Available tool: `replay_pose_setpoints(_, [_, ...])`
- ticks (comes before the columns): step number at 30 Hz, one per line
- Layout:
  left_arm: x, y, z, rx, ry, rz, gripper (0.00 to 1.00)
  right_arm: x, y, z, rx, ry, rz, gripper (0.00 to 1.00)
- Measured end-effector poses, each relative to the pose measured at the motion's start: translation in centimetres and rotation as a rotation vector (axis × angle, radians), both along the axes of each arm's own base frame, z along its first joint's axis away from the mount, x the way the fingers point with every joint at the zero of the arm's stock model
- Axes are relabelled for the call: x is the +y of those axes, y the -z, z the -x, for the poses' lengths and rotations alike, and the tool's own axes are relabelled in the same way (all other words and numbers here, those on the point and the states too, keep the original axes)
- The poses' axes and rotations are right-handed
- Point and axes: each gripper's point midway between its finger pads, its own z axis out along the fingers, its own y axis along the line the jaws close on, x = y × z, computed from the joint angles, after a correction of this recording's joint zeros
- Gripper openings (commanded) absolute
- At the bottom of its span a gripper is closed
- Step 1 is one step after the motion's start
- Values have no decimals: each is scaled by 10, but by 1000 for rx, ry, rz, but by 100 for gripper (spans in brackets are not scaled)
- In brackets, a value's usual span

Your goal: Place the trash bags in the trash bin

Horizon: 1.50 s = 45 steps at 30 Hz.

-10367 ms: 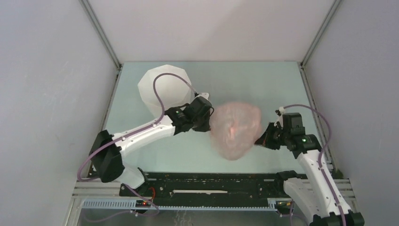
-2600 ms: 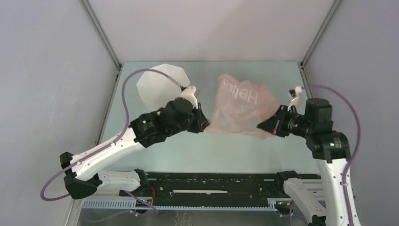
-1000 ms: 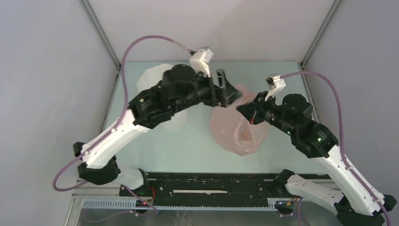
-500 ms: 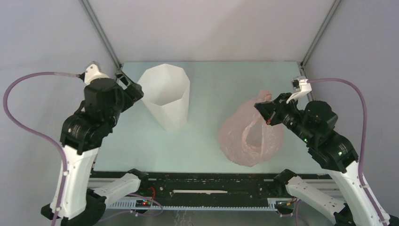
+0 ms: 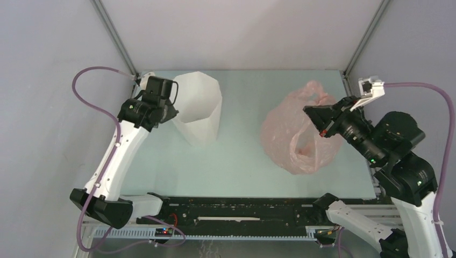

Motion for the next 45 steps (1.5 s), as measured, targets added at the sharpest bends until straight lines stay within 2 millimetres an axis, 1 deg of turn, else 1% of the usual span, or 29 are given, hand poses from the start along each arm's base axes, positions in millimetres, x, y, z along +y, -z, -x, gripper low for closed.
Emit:
replay_pose_setpoints(2, [0, -1, -1, -5, 7, -3, 5, -3, -14, 5, -30, -1, -11, 0])
replay_pose_setpoints(3, [0, -2, -2, -8, 16, -4, 1, -5, -20, 7, -43, -1, -14, 0])
replay_pose_setpoints(6, [-8, -3, -2, -11, 64, 9, 0, -7, -39, 12, -79, -4, -27, 0])
replay_pose_setpoints(8, [-18, -3, 2, -2, 111, 15, 0, -7, -58, 13, -109, -12, -41, 0])
replay_pose_setpoints(12, [-49, -7, 13, -6, 222, 7, 0, 2, -99, 15, -173, -61, -77, 0])
replay_pose_setpoints(17, [-107, -2, 36, 47, 416, 41, 0, 29, -155, 18, -262, -195, -155, 0])
replay_pose_setpoints(19, [-127, -1, 42, 65, 474, 59, 0, 42, -171, 17, -289, -257, -195, 0])
replay_pose_setpoints(22, [-144, 2, 44, 85, 506, 75, 5, 61, -183, 15, -293, -343, -248, 0])
replay_pose_setpoints(25, [-154, 1, 41, 93, 519, 81, 12, 77, -193, 14, -290, -421, -299, 0])
replay_pose_setpoints(27, [-159, 2, 39, 99, 518, 88, 19, 89, -192, 9, -268, -463, -324, 0])
replay_pose_setpoints(29, [-164, 0, 37, 98, 514, 104, 29, 95, -186, 5, -245, -477, -334, 0])
replay_pose_setpoints(31, [-167, -5, 35, 85, 515, 123, 43, 98, -172, 2, -213, -483, -330, 0])
replay_pose_setpoints(32, [-169, -9, 33, 72, 511, 135, 48, 98, -161, 0, -195, -478, -322, 0])
replay_pose_setpoints(33, [-170, -15, 32, 55, 509, 146, 51, 97, -149, -1, -173, -468, -311, 0])
replay_pose_setpoints(35, [-170, -25, 32, 21, 510, 167, 52, 93, -128, -5, -130, -442, -290, 0])
replay_pose_setpoints(36, [-169, -30, 33, 2, 509, 178, 55, 89, -117, -8, -107, -423, -279, 0])
replay_pose_setpoints(39, [-160, -53, 42, -65, 513, 212, 60, 81, -97, -12, -62, -383, -256, 0])
replay_pose_setpoints(41, [-148, -72, 52, -122, 509, 236, 63, 77, -87, -11, -39, -366, -242, 0])
replay_pose_setpoints(43, [-135, -88, 64, -174, 504, 258, 68, 74, -84, -8, -32, -359, -235, 0])
replay_pose_setpoints(45, [-121, -101, 77, -225, 506, 280, 75, 72, -84, -4, -31, -362, -233, 0])
